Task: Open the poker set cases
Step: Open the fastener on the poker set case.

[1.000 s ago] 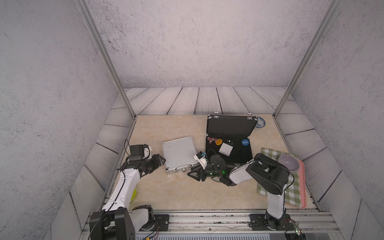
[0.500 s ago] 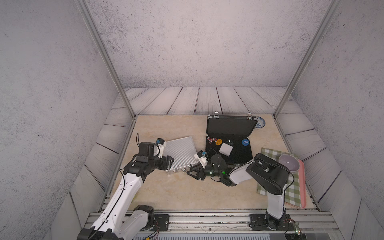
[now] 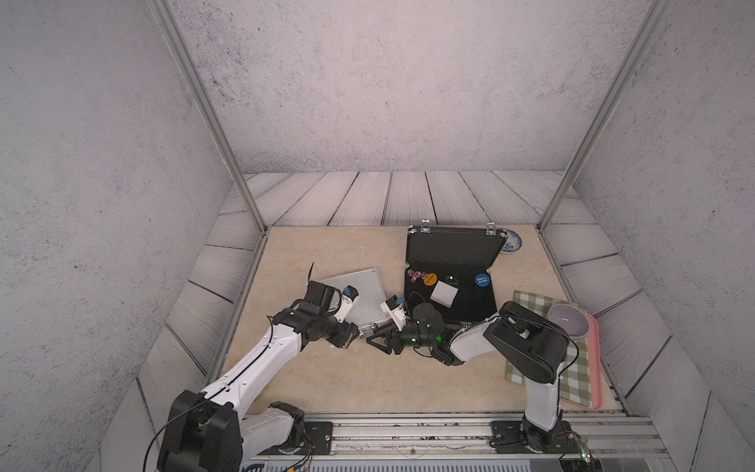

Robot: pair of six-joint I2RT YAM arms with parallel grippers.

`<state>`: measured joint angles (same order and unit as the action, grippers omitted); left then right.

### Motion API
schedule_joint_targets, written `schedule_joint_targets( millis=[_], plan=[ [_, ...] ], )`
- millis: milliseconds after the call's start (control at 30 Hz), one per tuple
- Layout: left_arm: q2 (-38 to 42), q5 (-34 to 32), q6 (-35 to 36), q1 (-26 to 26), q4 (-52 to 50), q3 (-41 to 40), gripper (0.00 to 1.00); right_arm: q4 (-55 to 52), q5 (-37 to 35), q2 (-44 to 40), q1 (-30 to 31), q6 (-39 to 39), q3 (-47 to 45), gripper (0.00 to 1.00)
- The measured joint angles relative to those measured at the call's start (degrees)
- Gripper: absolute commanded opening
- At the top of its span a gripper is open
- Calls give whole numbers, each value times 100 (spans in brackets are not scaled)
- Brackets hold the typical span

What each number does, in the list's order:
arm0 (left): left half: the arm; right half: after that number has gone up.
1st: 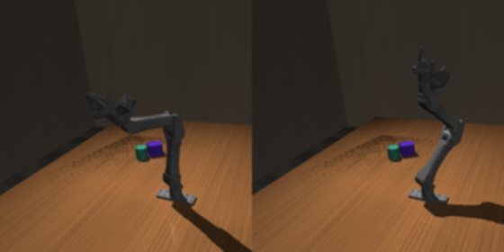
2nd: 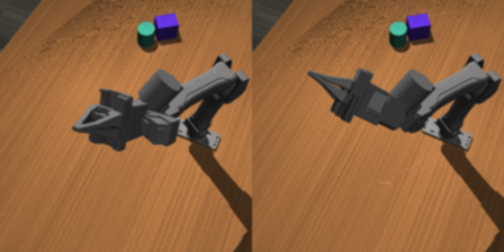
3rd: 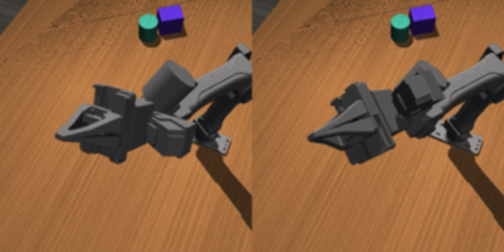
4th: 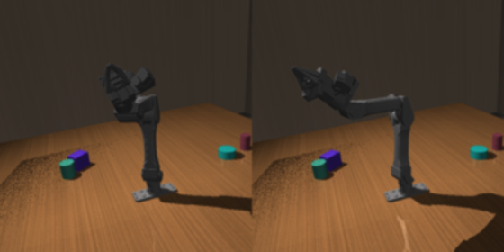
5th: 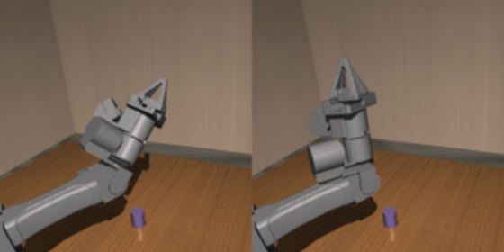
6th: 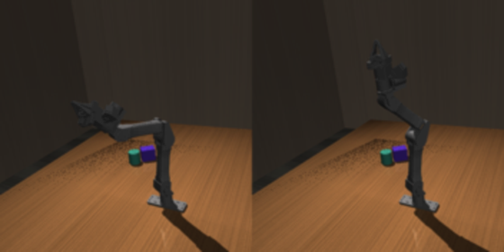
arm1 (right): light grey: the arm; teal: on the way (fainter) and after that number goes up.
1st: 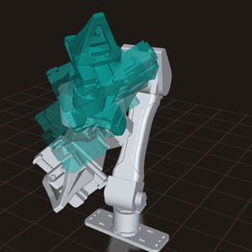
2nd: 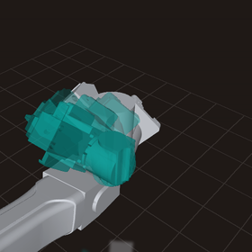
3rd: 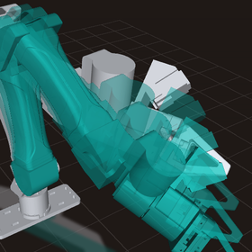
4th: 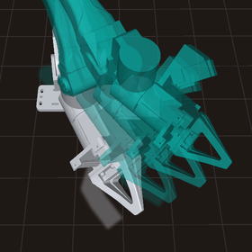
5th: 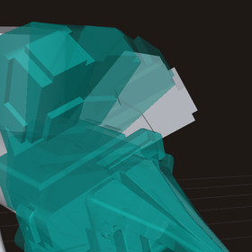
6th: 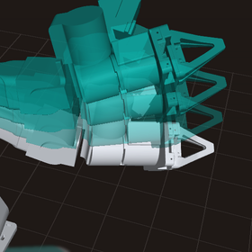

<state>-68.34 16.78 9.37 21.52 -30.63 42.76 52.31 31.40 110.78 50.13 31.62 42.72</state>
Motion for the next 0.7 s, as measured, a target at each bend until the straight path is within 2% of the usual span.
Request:
schedule_joint_targets(
  millis=[167, 400, 700],
  plan=[
    [-374, -297, 31, 26, -28, 151, 63, 170, 0, 2, 9, 90, 0, 57],
    [-382, -501, 31, 26, -20, 179, 63, 313, -258, 48, 284, -111, -2, 65],
    [-522, -656, 26, 26, -37, 232, 62, 1163, -721, 837, 494, -205, -98, 69]
  ],
)
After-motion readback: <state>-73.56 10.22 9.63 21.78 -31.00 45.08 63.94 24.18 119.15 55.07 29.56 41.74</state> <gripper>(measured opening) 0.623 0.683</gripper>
